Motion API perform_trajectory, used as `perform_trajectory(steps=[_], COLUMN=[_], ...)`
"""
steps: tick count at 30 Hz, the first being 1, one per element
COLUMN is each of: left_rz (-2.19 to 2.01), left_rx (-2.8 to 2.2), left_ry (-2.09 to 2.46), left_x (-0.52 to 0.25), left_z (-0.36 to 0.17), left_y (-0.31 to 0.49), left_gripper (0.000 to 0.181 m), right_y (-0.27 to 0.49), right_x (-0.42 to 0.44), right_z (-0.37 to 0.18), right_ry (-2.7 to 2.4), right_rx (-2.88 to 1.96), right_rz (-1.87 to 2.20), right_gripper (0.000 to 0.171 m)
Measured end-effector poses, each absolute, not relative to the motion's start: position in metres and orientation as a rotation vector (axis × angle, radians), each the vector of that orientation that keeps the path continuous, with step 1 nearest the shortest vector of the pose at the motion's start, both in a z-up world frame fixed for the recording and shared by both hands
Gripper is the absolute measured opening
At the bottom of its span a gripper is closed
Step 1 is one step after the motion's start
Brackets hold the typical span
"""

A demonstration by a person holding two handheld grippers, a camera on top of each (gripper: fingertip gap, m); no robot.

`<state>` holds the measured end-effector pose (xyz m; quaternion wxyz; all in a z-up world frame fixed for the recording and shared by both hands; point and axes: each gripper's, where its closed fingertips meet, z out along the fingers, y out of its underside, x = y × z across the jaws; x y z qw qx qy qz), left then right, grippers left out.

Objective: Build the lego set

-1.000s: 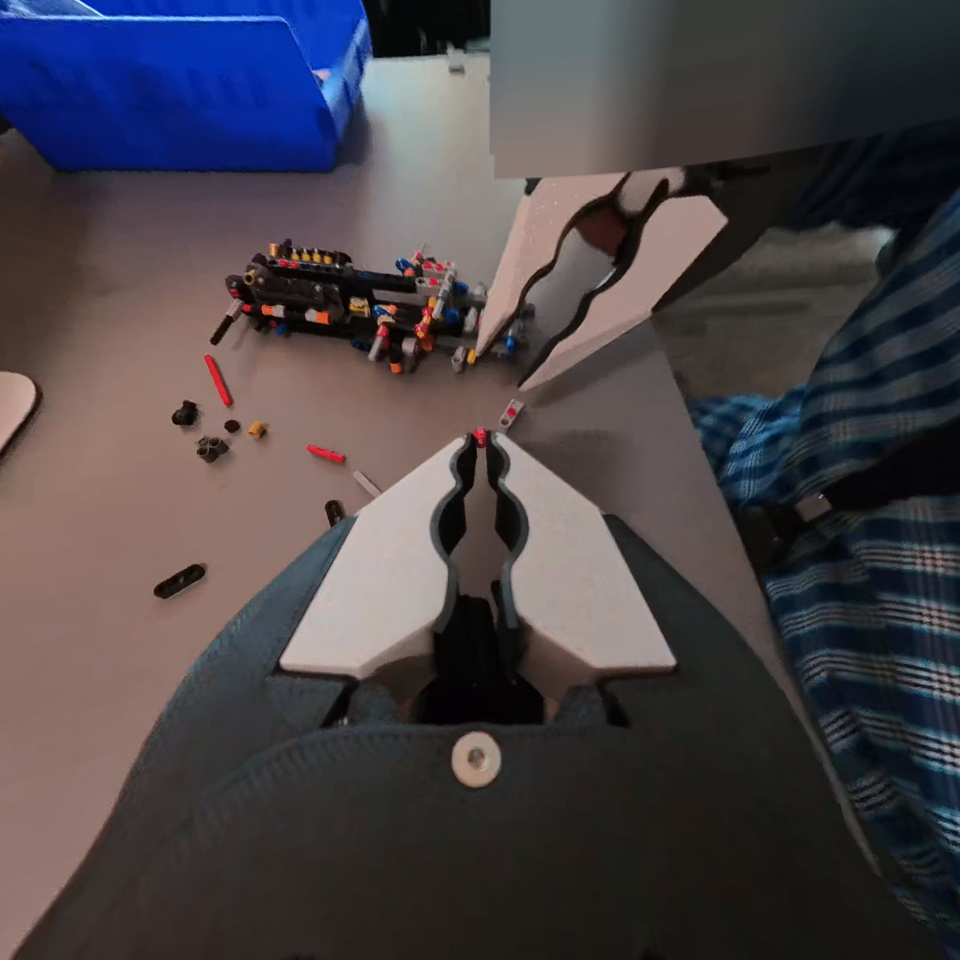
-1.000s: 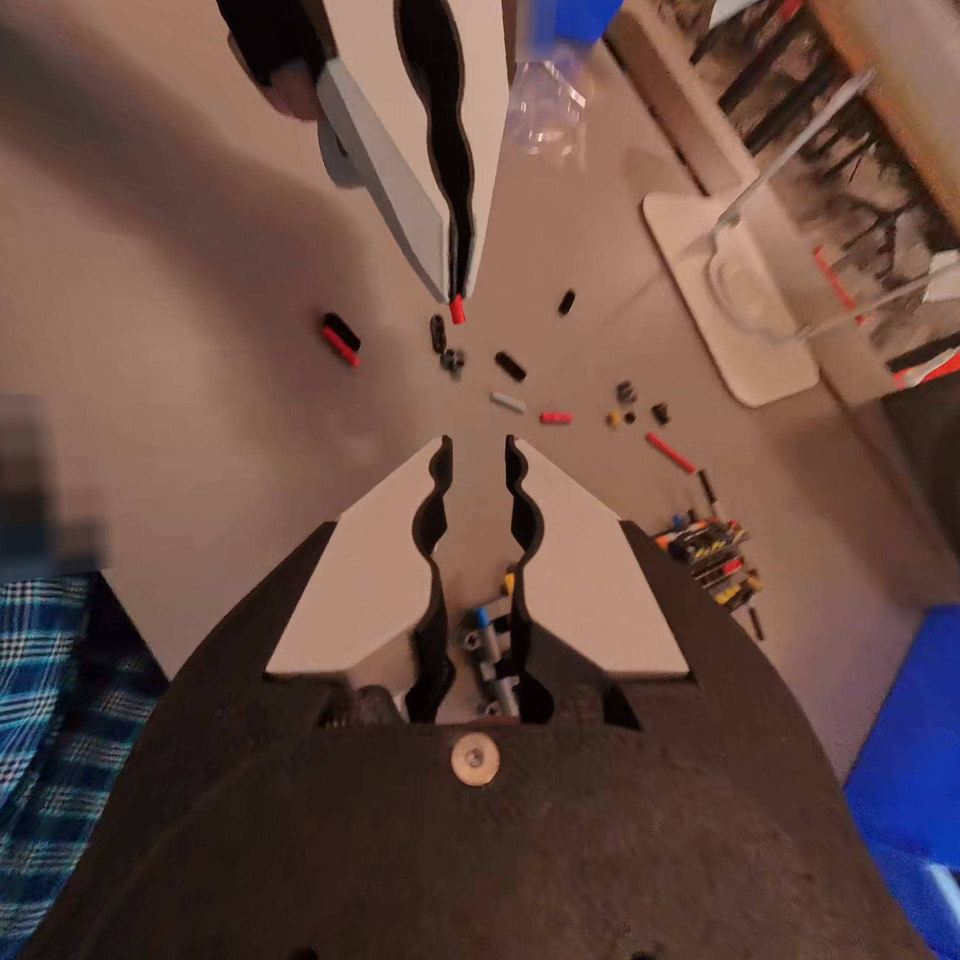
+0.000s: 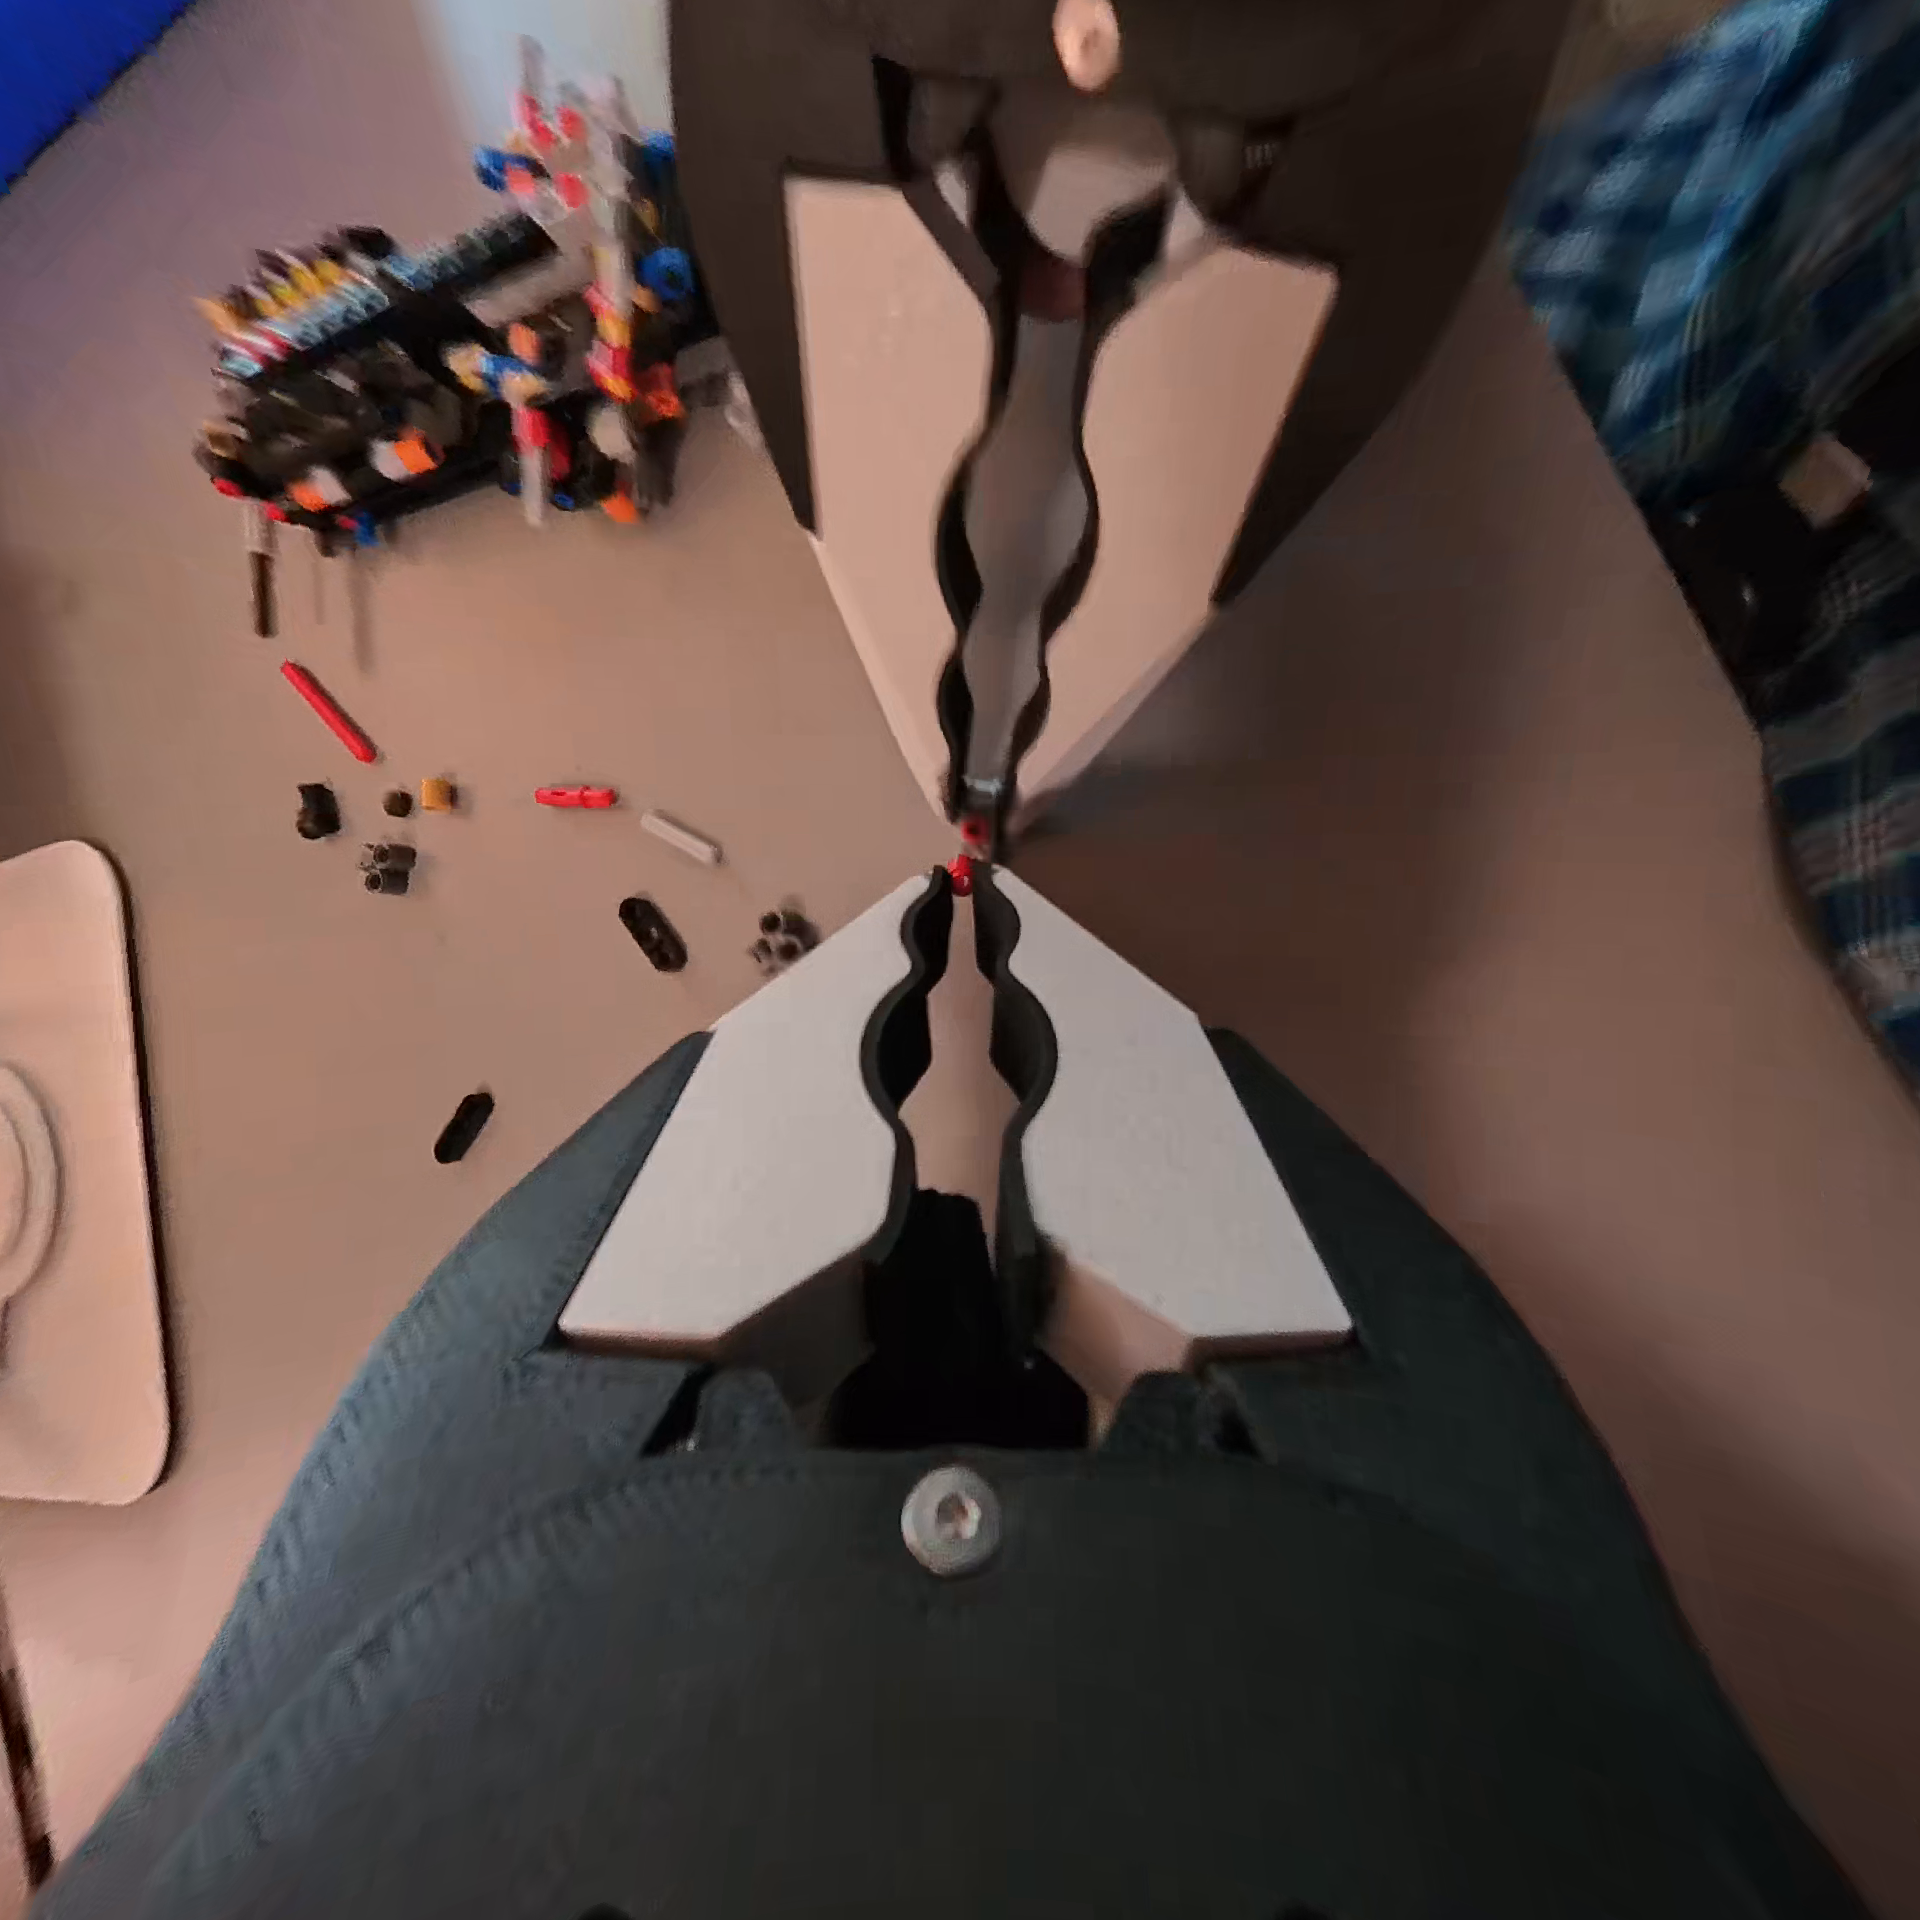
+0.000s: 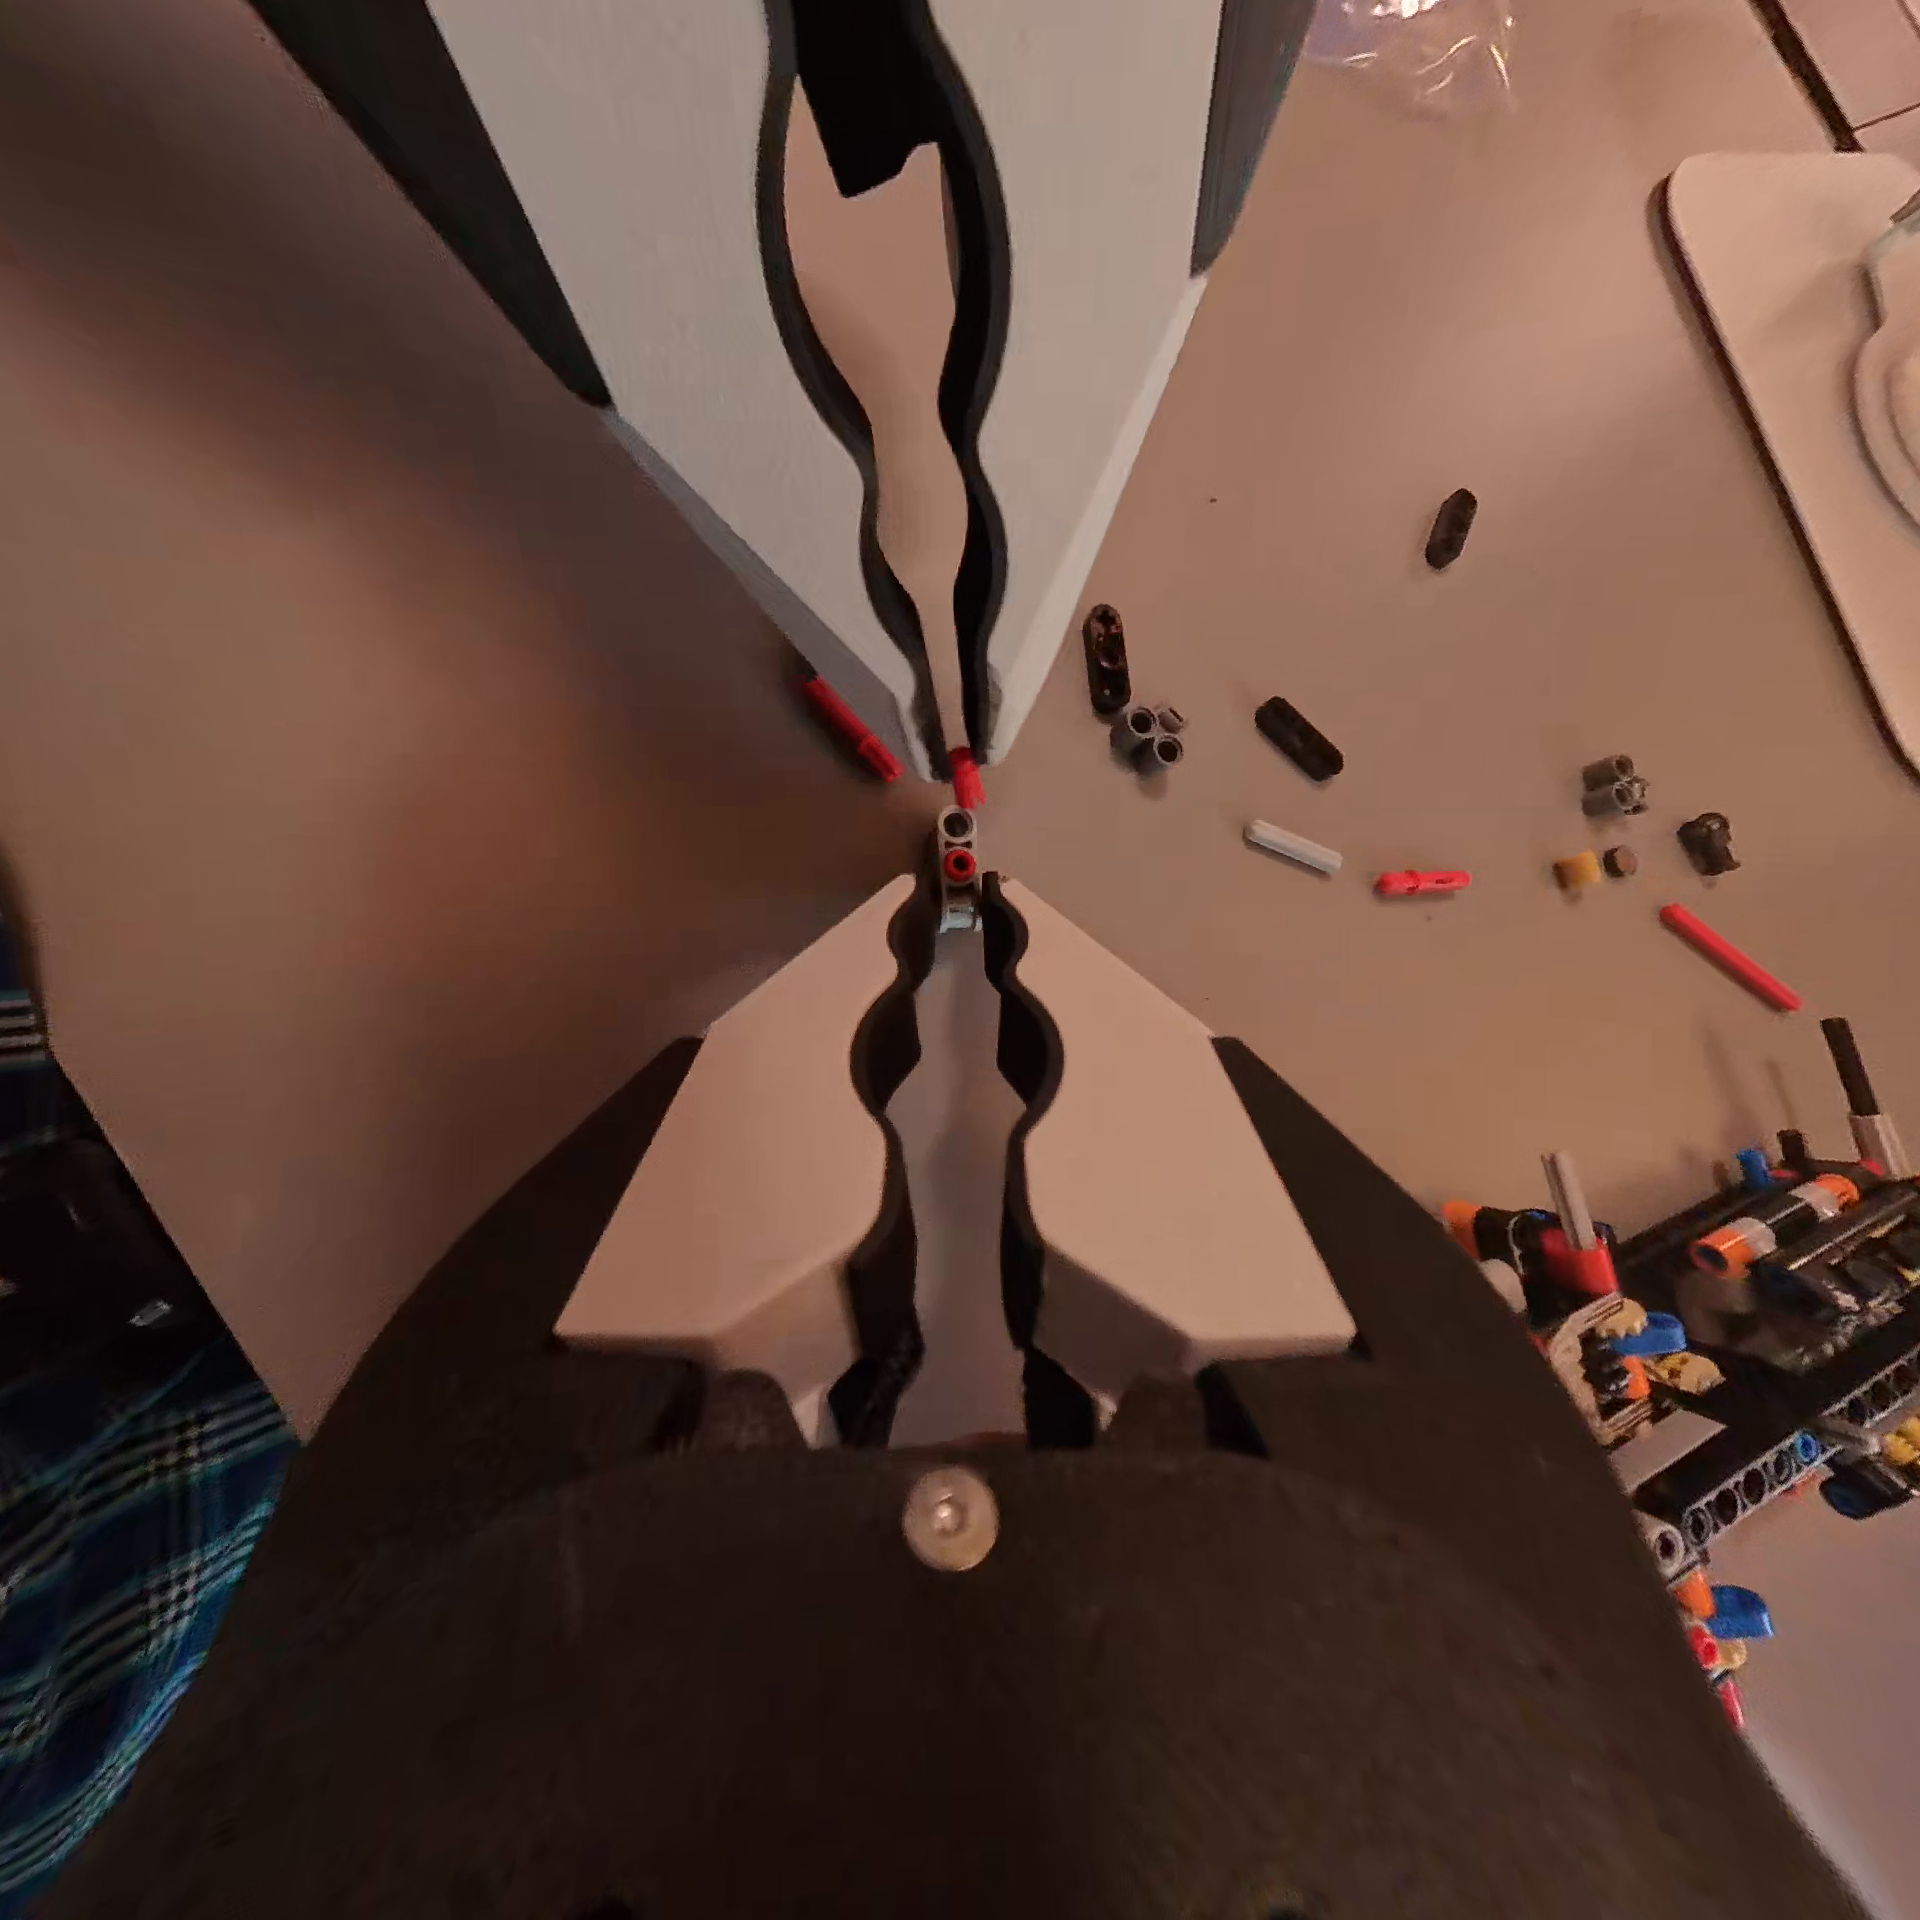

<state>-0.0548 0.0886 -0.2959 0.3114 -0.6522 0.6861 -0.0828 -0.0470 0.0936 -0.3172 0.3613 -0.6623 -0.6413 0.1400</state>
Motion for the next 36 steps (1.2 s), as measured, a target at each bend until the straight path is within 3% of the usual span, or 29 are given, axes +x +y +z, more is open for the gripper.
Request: perform_trajectory(steps=[23,36], left_rz=[-0.099,-0.241], left_rx=[-1.75,-1.807], left_ry=[2.123,2.195], left_x=[-0.051,-0.049], left_z=[-0.311,-0.311], left_y=[0.095,0.094], left_gripper=[0.003,0.003], right_y=[0.094,0.094], right_x=[-0.05,-0.049], right_z=[-0.317,-0.317], right_ry=[-1.633,-1.629], right_rx=[-1.665,-1.702], right_rz=[0.432,0.521], right_gripper=[0.005,0.005])
